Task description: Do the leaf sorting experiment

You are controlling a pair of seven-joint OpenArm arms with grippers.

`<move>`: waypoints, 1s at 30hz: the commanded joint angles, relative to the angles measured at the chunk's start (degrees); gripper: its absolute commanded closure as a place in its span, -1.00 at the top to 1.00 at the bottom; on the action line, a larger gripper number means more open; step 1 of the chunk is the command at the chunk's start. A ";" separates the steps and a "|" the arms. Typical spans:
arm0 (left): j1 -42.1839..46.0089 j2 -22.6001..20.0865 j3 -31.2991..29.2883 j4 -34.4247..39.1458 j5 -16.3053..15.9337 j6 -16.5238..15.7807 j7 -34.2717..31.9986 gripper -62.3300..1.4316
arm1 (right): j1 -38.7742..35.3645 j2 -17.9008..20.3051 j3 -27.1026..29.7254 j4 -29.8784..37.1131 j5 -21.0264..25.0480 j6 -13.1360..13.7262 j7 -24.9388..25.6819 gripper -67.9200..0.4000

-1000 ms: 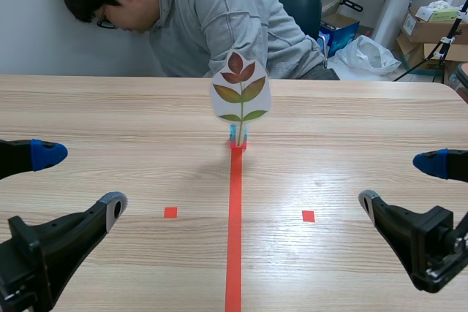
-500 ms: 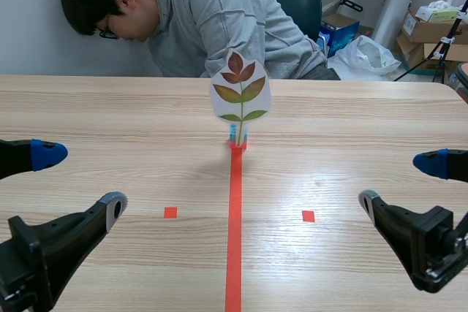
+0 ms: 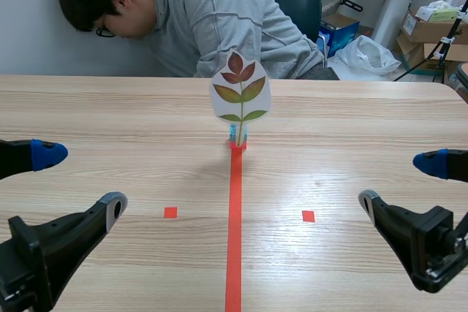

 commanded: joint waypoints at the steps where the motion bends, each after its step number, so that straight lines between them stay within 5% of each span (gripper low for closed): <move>1: -0.07 0.42 0.02 0.98 -0.33 -0.13 -0.37 0.98 | 0.35 -0.02 0.52 0.17 0.22 -0.20 0.66 0.47; 9: -0.37 0.42 0.07 0.98 -0.35 -0.17 0.33 0.98 | 0.35 -0.02 0.52 0.17 0.22 -0.20 0.66 0.47; 15: -3.74 0.42 0.85 0.87 0.00 -1.05 8.26 0.98 | 0.35 -0.02 0.52 0.17 0.22 -0.20 0.66 0.47; 18: -7.80 0.39 2.05 -0.59 3.89 -3.63 9.31 0.98 | 0.35 -0.02 0.52 0.17 0.22 -0.20 0.66 0.47; 25: -26.93 0.11 11.17 -14.53 10.23 -5.35 9.29 0.98 | 0.35 -0.02 0.52 0.17 0.22 -0.20 0.66 0.47; 30: -43.80 0.98 20.72 -30.42 11.06 -5.46 8.46 0.98 | 0.35 -0.02 0.52 0.17 0.20 -0.20 0.68 0.47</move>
